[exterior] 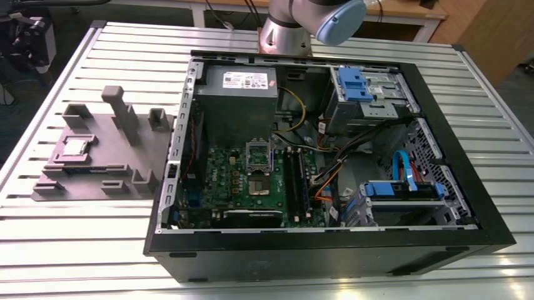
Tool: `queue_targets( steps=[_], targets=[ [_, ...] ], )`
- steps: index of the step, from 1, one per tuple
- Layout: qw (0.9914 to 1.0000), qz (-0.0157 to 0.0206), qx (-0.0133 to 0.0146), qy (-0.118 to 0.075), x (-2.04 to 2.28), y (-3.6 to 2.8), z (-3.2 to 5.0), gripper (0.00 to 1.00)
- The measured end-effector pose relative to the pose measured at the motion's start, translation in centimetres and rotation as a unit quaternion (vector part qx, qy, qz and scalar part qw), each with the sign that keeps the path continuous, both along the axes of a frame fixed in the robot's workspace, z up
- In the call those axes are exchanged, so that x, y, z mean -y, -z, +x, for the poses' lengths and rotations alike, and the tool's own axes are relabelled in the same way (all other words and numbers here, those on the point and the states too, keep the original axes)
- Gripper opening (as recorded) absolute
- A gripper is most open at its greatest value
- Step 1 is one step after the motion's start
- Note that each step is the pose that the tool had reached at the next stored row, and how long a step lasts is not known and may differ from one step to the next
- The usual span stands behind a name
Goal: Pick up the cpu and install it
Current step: 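Pick up the cpu and move it towards the insertion slot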
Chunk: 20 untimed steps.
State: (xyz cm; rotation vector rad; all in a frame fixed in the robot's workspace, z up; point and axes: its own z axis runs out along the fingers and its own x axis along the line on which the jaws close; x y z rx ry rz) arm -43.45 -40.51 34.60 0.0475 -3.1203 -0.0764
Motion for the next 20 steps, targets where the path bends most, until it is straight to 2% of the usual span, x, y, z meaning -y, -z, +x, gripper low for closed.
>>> queue_targets(
  steps=[15, 20],
  targets=[
    [0.99999, 0.0000, 0.0001, -0.003, 0.09, 1.50, -0.32, 0.50],
    [0.99999, -0.0001, -0.0001, -0.004, 0.09, 1.62, -0.35, 0.51]
  ],
)
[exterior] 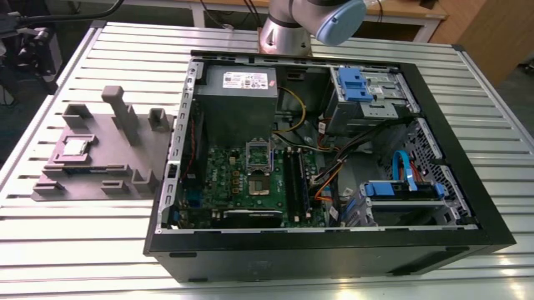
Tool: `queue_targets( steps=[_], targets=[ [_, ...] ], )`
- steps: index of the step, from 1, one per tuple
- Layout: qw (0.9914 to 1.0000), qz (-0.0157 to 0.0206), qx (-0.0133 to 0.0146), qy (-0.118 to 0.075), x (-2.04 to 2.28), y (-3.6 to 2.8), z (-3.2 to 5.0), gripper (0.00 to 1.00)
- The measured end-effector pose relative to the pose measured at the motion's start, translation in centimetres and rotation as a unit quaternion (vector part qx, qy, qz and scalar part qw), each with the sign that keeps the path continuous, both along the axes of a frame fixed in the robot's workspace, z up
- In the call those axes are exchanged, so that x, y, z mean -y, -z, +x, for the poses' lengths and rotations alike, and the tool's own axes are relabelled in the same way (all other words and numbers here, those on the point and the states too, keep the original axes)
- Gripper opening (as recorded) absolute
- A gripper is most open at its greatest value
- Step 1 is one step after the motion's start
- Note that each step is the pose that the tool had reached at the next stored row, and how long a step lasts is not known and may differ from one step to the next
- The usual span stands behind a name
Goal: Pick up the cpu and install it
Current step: 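Pick up the cpu and move it towards the insertion slot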
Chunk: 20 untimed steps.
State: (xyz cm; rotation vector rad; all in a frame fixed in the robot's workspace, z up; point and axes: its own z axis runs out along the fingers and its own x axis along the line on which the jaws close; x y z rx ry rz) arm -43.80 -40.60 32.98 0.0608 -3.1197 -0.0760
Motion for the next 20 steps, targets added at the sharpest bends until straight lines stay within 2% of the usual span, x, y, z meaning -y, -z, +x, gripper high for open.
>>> queue_targets(
  steps=[2, 5, 6, 20],
  targets=[
    [1.00000, 0.0001, 0.0001, 0.000, 0.00, 0.01, 0.00, 0.62],
    [1.00000, 0.0001, 0.0003, 0.000, 0.00, 0.27, 0.00, 0.68],
    [1.00000, -0.0001, 0.0001, 0.000, 0.00, 0.44, 0.00, 0.75],
    [1.00000, -0.0001, 0.0001, 0.000, 0.00, 3.16, -0.09, 0.75]
  ],
)
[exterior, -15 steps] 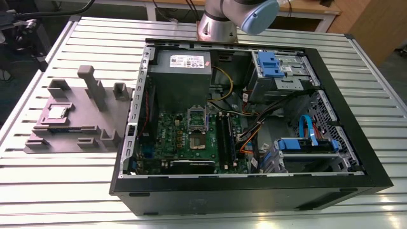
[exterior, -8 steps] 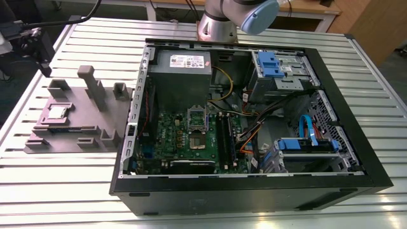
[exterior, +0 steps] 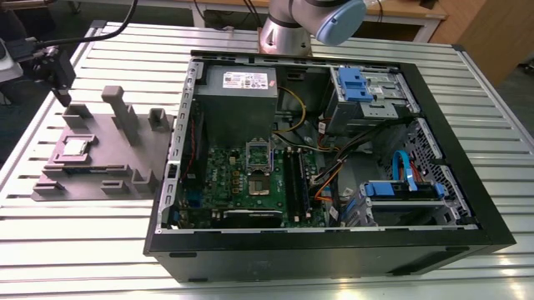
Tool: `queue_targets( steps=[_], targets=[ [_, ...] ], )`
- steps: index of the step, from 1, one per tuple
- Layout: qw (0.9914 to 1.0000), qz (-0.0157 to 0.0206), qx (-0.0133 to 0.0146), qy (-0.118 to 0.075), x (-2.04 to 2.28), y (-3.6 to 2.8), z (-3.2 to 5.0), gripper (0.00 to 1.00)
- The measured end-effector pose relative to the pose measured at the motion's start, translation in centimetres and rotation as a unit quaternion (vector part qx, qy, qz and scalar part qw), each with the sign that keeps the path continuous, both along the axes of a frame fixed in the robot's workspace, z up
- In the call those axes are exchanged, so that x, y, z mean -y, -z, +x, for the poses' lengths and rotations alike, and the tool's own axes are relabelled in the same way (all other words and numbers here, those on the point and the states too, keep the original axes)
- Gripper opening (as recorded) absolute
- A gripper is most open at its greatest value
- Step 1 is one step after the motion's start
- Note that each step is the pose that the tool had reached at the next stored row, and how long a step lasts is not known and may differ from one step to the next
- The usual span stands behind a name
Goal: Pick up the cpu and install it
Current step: 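Pick up the cpu and move it towards the insertion slot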
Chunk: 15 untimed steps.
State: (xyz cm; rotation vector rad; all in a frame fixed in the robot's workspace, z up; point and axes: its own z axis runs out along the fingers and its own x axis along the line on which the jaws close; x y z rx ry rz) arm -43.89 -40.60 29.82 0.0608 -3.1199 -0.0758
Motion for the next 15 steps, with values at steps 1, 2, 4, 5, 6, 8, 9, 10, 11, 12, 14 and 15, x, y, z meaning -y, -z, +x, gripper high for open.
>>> queue_targets(
  steps=[1, 2, 4, 5, 6, 8, 9, 10, 11, 12, 14, 15],
  targets=[
    [1.00000, 0.0000, 0.0000, 0.000, 0.00, 0.18, -0.02, 0.75],
    [1.00000, 0.0000, 0.0000, 0.000, 0.00, 0.35, -0.03, 0.75],
    [1.00000, 0.0000, 0.0000, 0.000, 0.00, 0.73, -0.09, 0.75],
    [1.00000, 0.0000, 0.0000, 0.000, 0.00, 0.92, -0.11, 0.75],
    [1.00000, 0.0000, 0.0000, 0.000, 0.00, 1.07, -0.12, 0.75],
    [1.00000, -0.0001, -0.0001, 0.000, 0.00, 1.13, -0.13, 0.75],
    [1.00000, -0.0001, -0.0001, 0.000, 0.00, 1.13, -0.13, 0.75],
    [1.00000, -0.0001, 0.0000, 0.000, 0.00, 1.13, -0.13, 0.75],
    [1.00000, 0.0000, 0.0000, 0.000, 0.00, 1.13, -0.13, 0.75],
    [1.00000, 0.0000, 0.0001, 0.000, 0.00, 1.14, -0.13, 0.75],
    [1.00000, 0.0000, 0.0001, 0.000, 0.00, 1.14, -0.13, 0.75],
    [1.00000, 0.0000, 0.0001, 0.000, 0.00, 1.14, -0.13, 0.75]
  ],
)
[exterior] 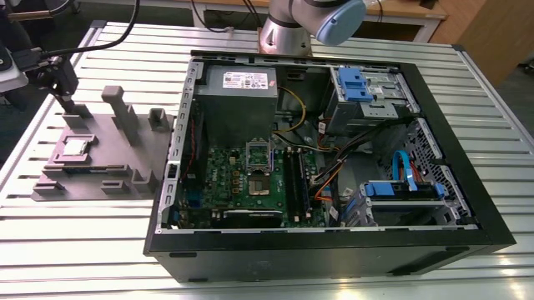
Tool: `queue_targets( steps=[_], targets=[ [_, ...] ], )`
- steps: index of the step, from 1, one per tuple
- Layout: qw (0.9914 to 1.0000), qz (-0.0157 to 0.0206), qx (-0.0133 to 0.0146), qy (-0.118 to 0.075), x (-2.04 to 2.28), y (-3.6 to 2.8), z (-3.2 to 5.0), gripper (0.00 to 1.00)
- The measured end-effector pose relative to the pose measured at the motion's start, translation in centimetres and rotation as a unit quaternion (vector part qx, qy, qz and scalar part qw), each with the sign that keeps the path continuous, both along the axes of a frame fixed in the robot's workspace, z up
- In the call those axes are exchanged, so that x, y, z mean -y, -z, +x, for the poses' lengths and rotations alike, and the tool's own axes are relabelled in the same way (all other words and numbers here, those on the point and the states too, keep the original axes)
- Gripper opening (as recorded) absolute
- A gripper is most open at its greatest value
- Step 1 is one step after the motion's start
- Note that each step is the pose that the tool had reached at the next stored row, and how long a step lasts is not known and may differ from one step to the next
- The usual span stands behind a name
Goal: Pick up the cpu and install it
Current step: 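Pick up the cpu and move it towards the insertion slot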
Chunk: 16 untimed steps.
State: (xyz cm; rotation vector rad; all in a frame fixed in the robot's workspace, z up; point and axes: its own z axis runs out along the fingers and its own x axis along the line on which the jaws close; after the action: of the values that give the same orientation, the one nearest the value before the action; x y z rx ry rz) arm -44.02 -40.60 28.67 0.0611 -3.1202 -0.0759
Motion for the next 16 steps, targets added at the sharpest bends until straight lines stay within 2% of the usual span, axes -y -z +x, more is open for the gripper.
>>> queue_targets(
  steps=[5, 11, 16],
  targets=[
    [1.00000, 0.0000, 0.0000, 0.000, 0.00, 0.38, 0.00, 0.75],
    [0.99996, 0.0036, 0.0000, -0.008, 0.02, 1.29, -0.10, 0.75],
    [0.99996, 0.0037, 0.0004, -0.008, 0.03, 2.21, -0.23, 0.75]
  ],
)
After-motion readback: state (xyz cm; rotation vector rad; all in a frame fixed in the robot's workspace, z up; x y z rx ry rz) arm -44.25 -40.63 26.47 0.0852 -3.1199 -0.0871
